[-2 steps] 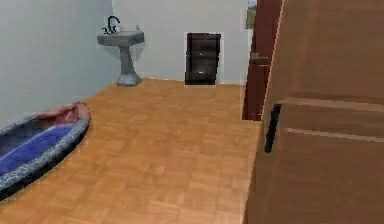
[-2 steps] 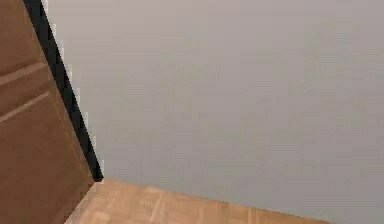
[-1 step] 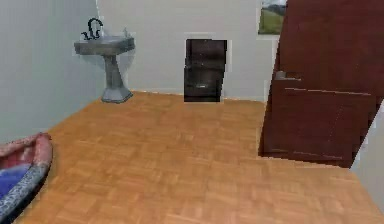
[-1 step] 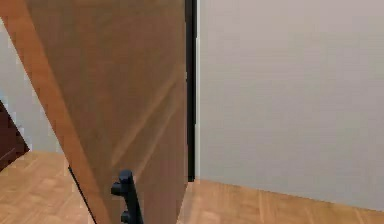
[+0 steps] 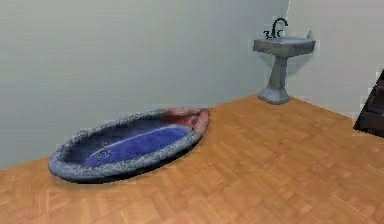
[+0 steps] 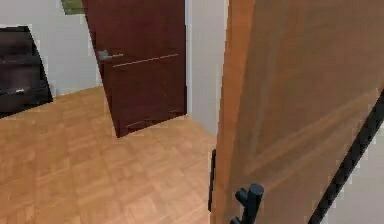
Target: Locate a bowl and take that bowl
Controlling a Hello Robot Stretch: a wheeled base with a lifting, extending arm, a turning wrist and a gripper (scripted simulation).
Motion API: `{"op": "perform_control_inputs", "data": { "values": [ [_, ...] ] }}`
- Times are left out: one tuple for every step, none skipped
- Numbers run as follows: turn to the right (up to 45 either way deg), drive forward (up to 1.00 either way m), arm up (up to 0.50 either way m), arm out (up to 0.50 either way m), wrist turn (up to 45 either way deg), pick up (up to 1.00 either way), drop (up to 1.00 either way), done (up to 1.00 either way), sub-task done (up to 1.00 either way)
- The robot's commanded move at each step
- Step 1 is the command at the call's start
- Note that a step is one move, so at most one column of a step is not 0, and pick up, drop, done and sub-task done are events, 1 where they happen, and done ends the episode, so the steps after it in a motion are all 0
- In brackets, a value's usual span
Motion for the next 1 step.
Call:
{"op": "perform_control_inputs", "data": {
  "values": [
    [-24.0, 0.00, 0.00, 0.00, 0.0, 0.00, 0.00, 0.00, 0.00]
  ]
}}
